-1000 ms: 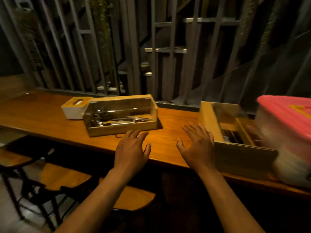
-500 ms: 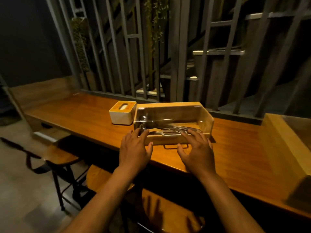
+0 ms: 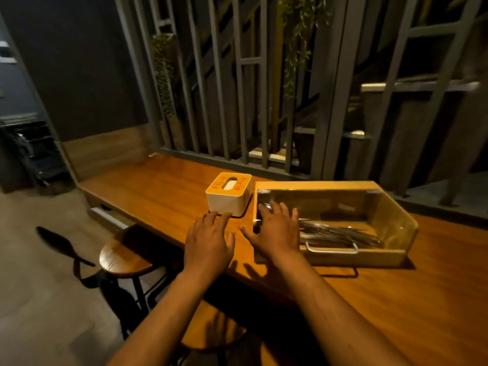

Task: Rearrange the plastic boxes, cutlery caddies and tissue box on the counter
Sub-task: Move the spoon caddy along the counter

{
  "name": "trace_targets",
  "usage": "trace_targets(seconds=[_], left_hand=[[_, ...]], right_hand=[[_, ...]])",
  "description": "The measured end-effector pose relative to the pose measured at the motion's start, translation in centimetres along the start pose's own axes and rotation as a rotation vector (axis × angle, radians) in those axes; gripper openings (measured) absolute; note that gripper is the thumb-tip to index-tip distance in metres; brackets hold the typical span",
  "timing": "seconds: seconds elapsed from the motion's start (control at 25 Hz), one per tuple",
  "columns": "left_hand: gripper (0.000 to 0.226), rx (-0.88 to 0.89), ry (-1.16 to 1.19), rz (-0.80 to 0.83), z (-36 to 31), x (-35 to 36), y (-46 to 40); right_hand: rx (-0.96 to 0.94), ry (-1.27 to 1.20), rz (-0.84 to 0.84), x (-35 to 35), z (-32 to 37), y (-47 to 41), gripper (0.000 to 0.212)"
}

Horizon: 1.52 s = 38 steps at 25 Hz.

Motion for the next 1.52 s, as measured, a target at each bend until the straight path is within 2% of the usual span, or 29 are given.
trace_targets(seconds=[0.16,0.28,0.36,0.44,0.52,0.68,0.76,0.88,1.16,1.32,1.52], left_hand=[[0.043,0.067,0.091,0.053,0.9,1.8,-3.6],[0.043,0.089,0.313,0.077,-0.2,3.4,-6.8],[0.047,0.089,0.473,0.124,-1.1,4.5,-8.5],[0.056,0.062,0.537,0.166,-1.9,5.6,-9.9],[0.059,0.028,0.578,0.242,-3.0,6.4,-10.4],[0.048,0.024,0.743,0.39,-4.5,6.6,-8.2],[0.052,-0.028,0.88,0.491,-4.5,6.9,-7.1],[0.057,-0.084,1.056,0.663,-5.2,7.1,-6.1],[0.064,-0.073,1.03,0.625,-9.1,6.2,-2.8],[0.062,-0.066,1.035,0.616,-13.7,5.5,-0.4],[0.065,-0.114,1.033,0.595,-19.8,5.2,3.1]], right_hand=[[0.032,0.06,-0.126,1.3,0.0,-0.3,0.062],[-0.013,0.051,-0.23,1.4,-0.7,1.5,0.055],[-0.042,0.044,-0.291,0.8,-1.6,3.7,0.051],[-0.023,0.045,-0.316,-0.3,-2.5,5.8,0.049],[0.038,0.019,-0.342,-1.2,-3.4,8.3,0.05],[0.116,-0.118,-0.451,-3.0,-5.3,11.3,0.048],[0.173,-0.098,-0.477,-3.7,-6.2,11.7,0.045],[0.229,-0.051,-0.472,-4.2,-6.9,11.9,0.055],[0.247,-0.092,-0.512,-6.4,-9.9,14.3,0.064],[0.244,-0.098,-0.539,-9.1,-13.0,17.3,0.062],[0.243,-0.105,-0.494,-13.0,-18.0,20.6,0.063]])
Point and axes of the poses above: each hand's wrist, its own y-axis away from the middle knuckle, its own x-axis out of the palm, z = x × y, the point moved 2 cm from there along -y, towards the middle knuckle, and after that the axes turned 7 degrees about -y, right-handed, at the moved point
